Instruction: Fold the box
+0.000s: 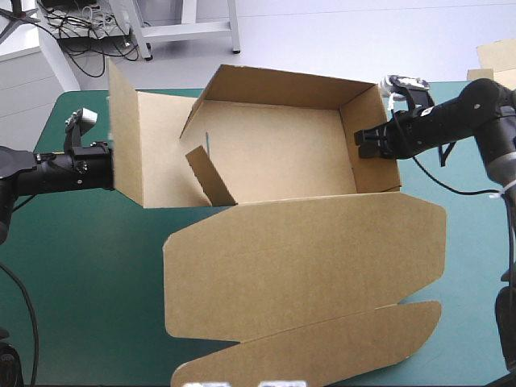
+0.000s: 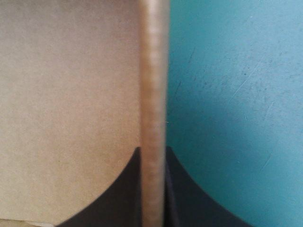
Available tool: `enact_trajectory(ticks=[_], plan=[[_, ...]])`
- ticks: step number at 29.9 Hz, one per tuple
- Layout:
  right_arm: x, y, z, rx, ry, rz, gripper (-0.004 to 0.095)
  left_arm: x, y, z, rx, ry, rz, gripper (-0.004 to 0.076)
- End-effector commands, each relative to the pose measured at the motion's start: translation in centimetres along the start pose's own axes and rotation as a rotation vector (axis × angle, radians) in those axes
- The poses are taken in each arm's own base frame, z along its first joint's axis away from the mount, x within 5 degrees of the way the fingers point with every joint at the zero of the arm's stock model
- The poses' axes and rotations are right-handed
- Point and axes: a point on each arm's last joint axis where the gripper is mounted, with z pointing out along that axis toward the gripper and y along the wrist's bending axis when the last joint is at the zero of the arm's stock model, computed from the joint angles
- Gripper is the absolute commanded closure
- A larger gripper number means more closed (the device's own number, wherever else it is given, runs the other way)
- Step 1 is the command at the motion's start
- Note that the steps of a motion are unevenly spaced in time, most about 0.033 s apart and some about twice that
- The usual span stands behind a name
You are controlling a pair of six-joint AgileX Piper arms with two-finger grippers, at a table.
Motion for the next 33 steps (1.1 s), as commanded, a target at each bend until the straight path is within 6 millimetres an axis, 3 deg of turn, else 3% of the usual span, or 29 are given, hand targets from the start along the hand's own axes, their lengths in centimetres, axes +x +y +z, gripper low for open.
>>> enact_trajectory(ticks=[1,8,20,33], plan=[[-0.7,2.1,-0.3,-0.002,-0.077,-0.034,0.0922,0.2,-3.2,-1.3,0.105,-0.014,0.068,0.0126],[-1.0,2.6,1.7,0.041,-0.08,-0.031,0.0922,1.0,-4.4,-2.2,0.068,-0.019,0.133,0.0126],[-1.4,6.0,5.6,-0.015,-0.106,-0.065,0.0922,2.0,-6.6,-3.5,0.075,-0.051,0.191,0.0126],[-1.6,7.7,8.1,-0.079,-0.126,-0.024,0.0922,2.6,-6.9,-3.9,0.04,-0.045,0.188,0.0126]])
